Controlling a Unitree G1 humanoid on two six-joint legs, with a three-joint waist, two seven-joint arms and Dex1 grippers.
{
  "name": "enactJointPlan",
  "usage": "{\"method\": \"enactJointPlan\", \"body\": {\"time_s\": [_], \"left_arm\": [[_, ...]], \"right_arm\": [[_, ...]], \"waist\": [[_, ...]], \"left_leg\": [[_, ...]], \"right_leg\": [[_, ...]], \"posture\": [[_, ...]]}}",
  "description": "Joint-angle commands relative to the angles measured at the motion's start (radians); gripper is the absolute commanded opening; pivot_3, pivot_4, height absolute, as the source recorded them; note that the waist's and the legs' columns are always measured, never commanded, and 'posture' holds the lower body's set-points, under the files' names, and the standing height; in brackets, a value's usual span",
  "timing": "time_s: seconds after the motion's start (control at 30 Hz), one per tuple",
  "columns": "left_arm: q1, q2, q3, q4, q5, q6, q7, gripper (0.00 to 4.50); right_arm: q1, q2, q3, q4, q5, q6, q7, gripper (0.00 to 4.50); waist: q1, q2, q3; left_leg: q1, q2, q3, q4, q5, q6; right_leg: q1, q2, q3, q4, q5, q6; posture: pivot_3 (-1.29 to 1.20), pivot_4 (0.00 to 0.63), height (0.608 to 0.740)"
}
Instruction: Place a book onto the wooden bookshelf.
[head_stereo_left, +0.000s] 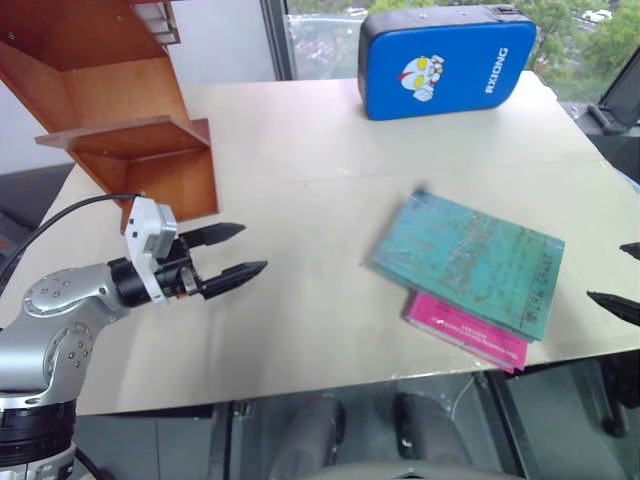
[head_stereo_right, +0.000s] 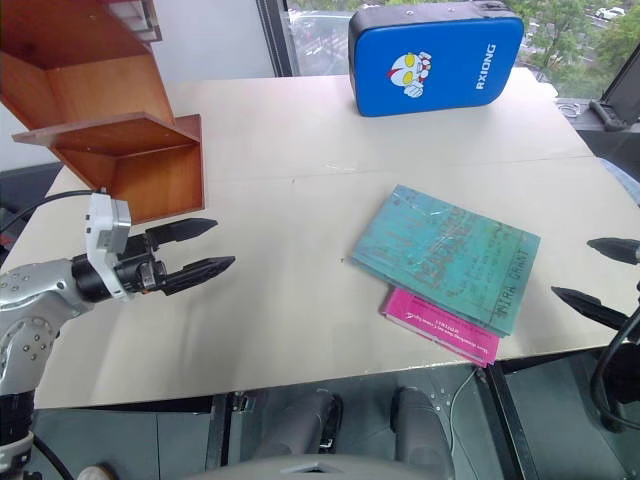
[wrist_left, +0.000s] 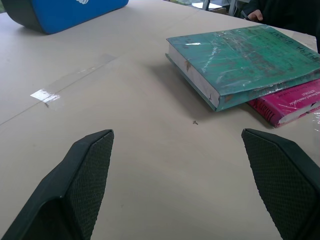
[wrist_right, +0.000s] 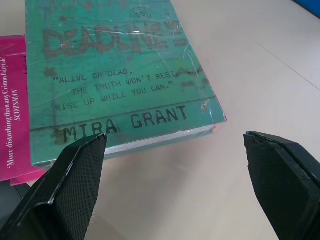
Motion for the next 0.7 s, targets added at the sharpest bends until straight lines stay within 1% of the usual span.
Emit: {"method": "enactJointPlan", "body": {"time_s": [0.03, 0.17, 0.4, 0.43, 0.47, 0.5, 0.53, 0.57, 0.6, 0.7], "left_arm": [[-0.024, 0.007, 0.007, -0.002, -0.012, -0.017, -0.03, 4.29], [-0.048, 0.018, 0.0, -0.001, -0.047, -0.005, -0.095, 4.29], [-0.052, 0.025, -0.019, -0.021, -0.048, -0.01, -0.158, 4.29], [-0.051, 0.026, -0.023, -0.028, -0.052, -0.008, -0.167, 4.5], [-0.05, 0.028, -0.028, -0.035, -0.051, -0.01, -0.177, 4.5], [-0.049, 0.03, -0.032, -0.038, -0.049, -0.012, -0.183, 4.5], [-0.049, 0.029, -0.037, -0.042, -0.045, -0.015, -0.187, 4.5], [-0.05, 0.028, -0.042, -0.043, -0.042, -0.018, -0.188, 4.5], [-0.051, 0.027, -0.046, -0.045, -0.039, -0.021, -0.187, 4.5], [-0.05, 0.027, -0.049, -0.051, -0.038, -0.021, -0.188, 4.5]], "right_arm": [[-0.014, -0.019, -0.005, 0.005, -0.016, -0.016, -0.018, 4.5], [-0.025, -0.018, 0.024, 0.001, -0.047, -0.011, -0.062, 4.5], [-0.006, -0.018, 0.024, -0.023, -0.044, 0.028, -0.064, 4.5], [0.001, -0.022, 0.026, -0.029, -0.046, 0.045, -0.065, 4.09], [0.012, -0.025, 0.034, -0.039, -0.051, 0.055, -0.063, 3.8], [0.021, -0.026, 0.041, -0.048, -0.055, 0.063, -0.062, 3.22], [0.03, -0.025, 0.065, -0.059, -0.068, 0.072, -0.075, 3.22], [0.042, -0.024, 0.087, -0.071, -0.081, 0.079, -0.083, 2.72], [0.054, -0.022, 0.112, -0.085, -0.093, 0.088, -0.093, 2.4], [0.079, -0.017, 0.174, -0.122, -0.112, 0.122, -0.124, 0.82]], "waist": [[0.0, 0.0, 0.0], [0.0, 0.0, 0.0], [0.0, 0.0, 0.0], [0.0, 0.0, 0.0], [0.0, 0.0, 0.0], [0.0, 0.0, 0.0], [0.0, 0.0, 0.0], [0.0, 0.0, 0.0], [0.0, 0.0, 0.0], [0.0, 0.001, 0.0]], "left_leg": [[0.0, 0.0, 0.0, 0.0, 0.0, 0.0], [0.0, 0.0, 0.0, 0.0, 0.0, 0.0], [0.0, 0.0, 0.0, 0.0, 0.001, 0.001], [0.0, 0.0, 0.0, 0.0, 0.001, 0.001], [0.0, 0.0, 0.0, 0.0, 0.001, 0.001], [0.0, 0.0, 0.0, 0.0, 0.001, 0.001], [0.0, 0.0, 0.0, 0.0, 0.001, 0.001], [0.0, 0.0, 0.0, 0.0, 0.001, 0.001], [0.0, 0.0, 0.0, 0.0, 0.001, 0.001], [0.0, 0.0, 0.0, 0.0, 0.001, 0.001]], "right_leg": [[0.0, 0.0, 0.0, 0.0, 0.0, 0.0], [0.0, 0.0, 0.0, 0.0, 0.0, 0.0], [0.0, 0.0, 0.0, 0.0, 0.0, 0.0], [0.0, 0.0, 0.0, 0.0, 0.0, 0.0], [0.0, 0.0, 0.0, 0.0, 0.0, 0.0], [0.0, 0.0, 0.0, 0.0, 0.0, 0.0], [0.0, 0.0, 0.0, 0.0, 0.0, 0.0], [0.0, 0.0, 0.0, 0.0, 0.0, 0.0], [0.0, 0.0, 0.0, 0.0, 0.0, 0.0], [0.0, 0.0, 0.0, 0.0, 0.0, 0.0]], "posture": [[0.0, 0.15, 0.736], [0.0, 0.15, 0.736], [0.0, 0.15, 0.736], [0.0, 0.15, 0.736], [0.0, 0.15, 0.736], [0.0, 0.15, 0.736], [0.0, 0.15, 0.736], [0.0, 0.15, 0.736], [0.0, 0.15, 0.736], [0.0, 0.15, 0.736]]}}
